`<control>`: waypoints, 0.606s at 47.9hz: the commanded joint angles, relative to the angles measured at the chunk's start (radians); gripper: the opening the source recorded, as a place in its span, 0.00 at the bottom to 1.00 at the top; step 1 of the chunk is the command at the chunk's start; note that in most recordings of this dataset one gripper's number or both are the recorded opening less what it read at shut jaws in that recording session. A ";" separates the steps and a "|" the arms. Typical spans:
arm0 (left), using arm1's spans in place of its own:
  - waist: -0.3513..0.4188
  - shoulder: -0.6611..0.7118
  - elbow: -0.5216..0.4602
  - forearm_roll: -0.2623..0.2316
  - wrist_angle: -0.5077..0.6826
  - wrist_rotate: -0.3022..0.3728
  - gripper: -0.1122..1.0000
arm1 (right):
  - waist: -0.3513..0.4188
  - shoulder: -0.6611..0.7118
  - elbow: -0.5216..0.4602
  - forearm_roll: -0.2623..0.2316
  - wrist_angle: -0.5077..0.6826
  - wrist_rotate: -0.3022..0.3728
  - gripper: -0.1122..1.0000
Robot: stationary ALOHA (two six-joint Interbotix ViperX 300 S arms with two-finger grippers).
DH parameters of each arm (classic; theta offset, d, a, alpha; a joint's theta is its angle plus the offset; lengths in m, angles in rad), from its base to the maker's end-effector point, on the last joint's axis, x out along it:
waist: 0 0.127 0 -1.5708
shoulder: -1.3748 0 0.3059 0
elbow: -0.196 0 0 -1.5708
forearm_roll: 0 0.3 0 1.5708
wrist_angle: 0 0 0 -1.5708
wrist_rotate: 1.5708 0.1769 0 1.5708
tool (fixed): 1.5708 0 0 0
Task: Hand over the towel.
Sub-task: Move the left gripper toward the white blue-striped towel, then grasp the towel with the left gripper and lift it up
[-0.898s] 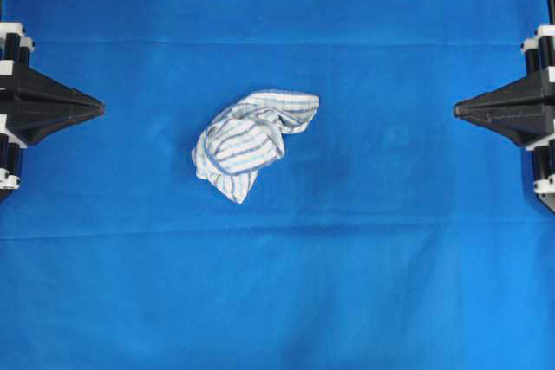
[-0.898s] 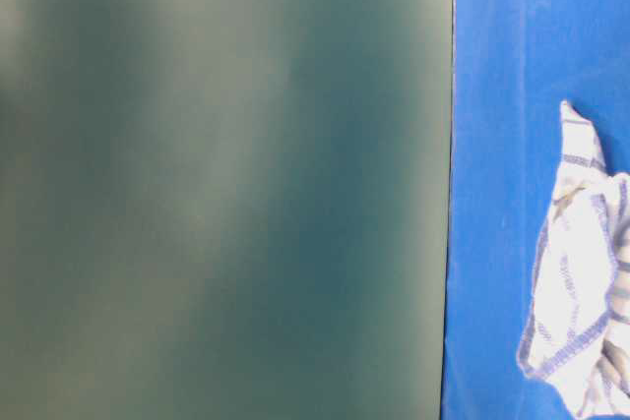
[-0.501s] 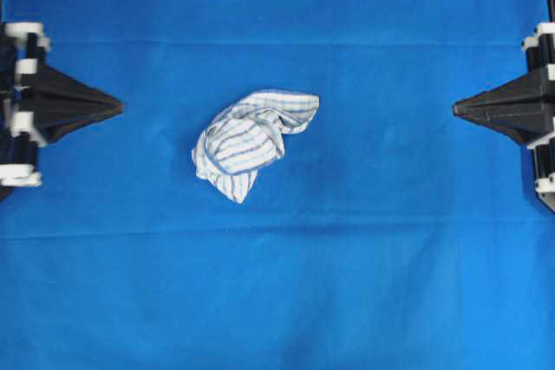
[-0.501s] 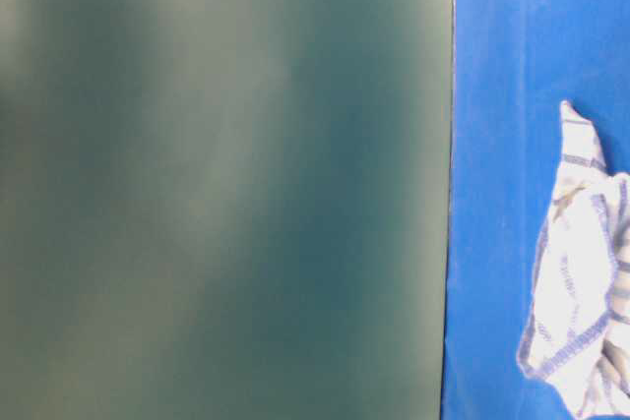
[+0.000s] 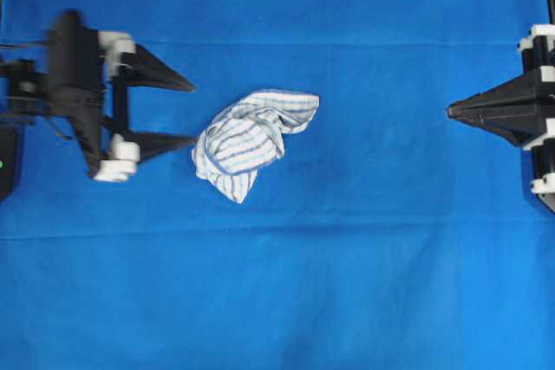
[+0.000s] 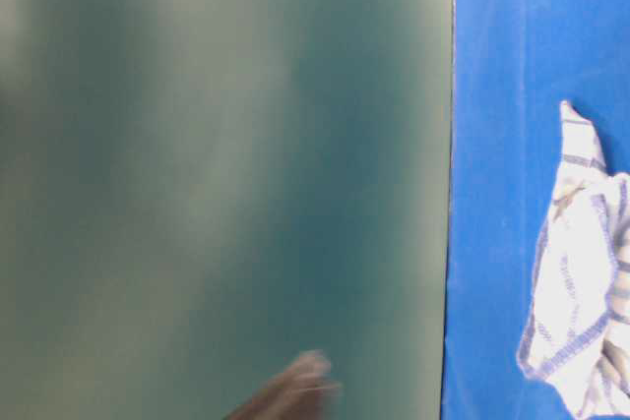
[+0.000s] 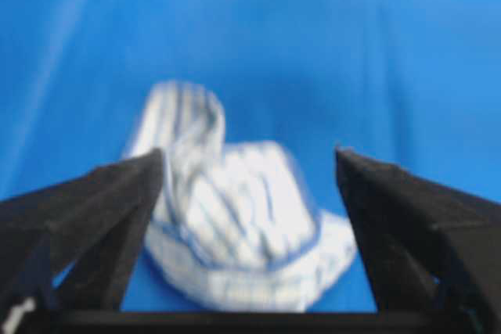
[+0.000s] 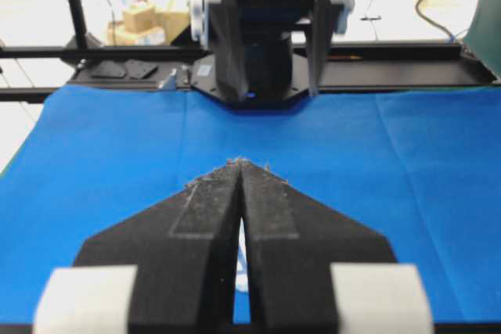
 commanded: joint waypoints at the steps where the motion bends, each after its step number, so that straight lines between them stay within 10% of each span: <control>1: 0.003 0.067 -0.058 -0.002 0.077 -0.003 0.92 | -0.003 0.006 -0.026 0.002 0.003 0.002 0.10; 29: 0.003 0.479 -0.218 -0.002 0.129 0.009 0.95 | -0.002 0.035 -0.020 0.002 0.015 0.002 0.10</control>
